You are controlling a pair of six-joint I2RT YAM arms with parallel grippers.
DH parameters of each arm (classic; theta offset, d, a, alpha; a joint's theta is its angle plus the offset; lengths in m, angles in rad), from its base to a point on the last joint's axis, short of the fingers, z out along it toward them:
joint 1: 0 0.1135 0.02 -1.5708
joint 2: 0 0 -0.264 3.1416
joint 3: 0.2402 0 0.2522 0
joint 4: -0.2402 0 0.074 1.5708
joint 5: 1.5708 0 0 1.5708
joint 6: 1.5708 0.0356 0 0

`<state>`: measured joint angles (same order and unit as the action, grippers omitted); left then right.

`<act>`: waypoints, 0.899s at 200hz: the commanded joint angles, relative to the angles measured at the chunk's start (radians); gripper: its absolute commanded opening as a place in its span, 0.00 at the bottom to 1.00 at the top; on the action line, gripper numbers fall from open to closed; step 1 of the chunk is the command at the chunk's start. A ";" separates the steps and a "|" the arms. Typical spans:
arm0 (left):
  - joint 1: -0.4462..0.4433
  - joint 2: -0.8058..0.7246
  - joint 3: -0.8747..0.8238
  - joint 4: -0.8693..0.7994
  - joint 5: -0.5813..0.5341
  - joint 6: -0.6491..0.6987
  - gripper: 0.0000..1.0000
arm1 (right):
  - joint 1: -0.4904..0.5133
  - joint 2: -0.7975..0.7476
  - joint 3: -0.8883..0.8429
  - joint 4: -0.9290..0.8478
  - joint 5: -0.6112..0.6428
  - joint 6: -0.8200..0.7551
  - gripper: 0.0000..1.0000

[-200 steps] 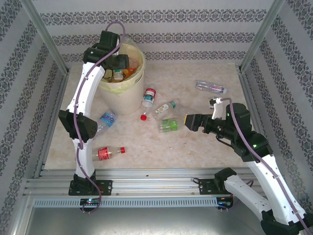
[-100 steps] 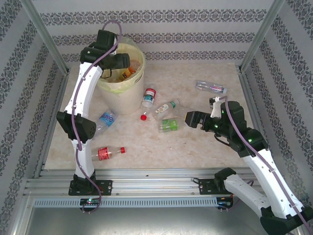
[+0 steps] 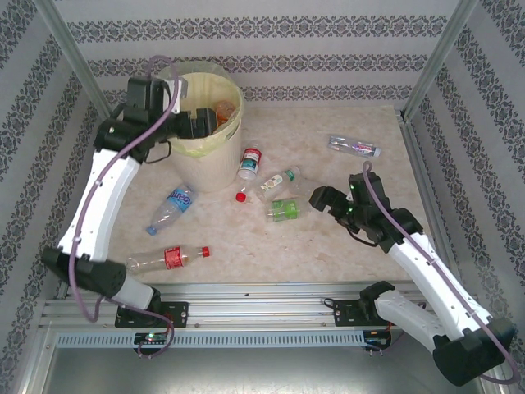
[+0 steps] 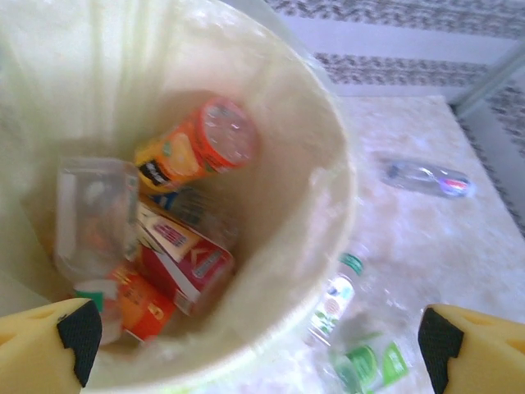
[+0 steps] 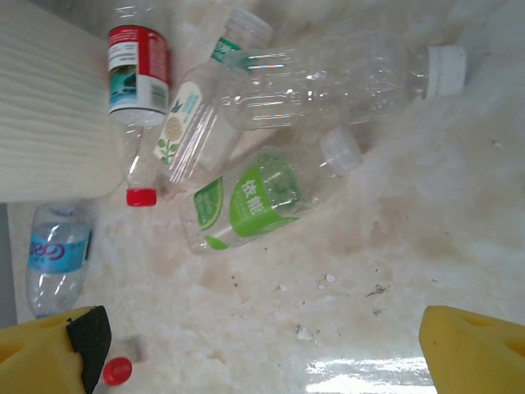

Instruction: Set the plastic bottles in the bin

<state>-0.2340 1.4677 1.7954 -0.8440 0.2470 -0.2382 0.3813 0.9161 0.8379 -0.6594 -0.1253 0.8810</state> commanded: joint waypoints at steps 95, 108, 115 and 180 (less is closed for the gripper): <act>-0.378 -0.339 -0.635 0.347 0.108 0.001 1.00 | 0.045 0.274 -0.031 0.218 0.034 0.243 0.92; -0.415 -0.345 -0.672 0.368 0.076 -0.008 1.00 | 0.054 0.305 -0.027 0.241 0.032 0.266 0.92; -0.429 -0.343 -0.689 0.376 0.069 -0.017 1.00 | 0.060 0.321 -0.023 0.247 0.037 0.273 0.92; -0.508 -0.346 -0.816 0.492 0.054 -0.105 1.00 | 0.097 0.472 0.001 0.339 0.057 0.327 0.95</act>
<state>-0.7078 1.1431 1.0084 -0.4500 0.3298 -0.2966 0.4671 1.3418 0.8093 -0.3782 -0.1009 1.1706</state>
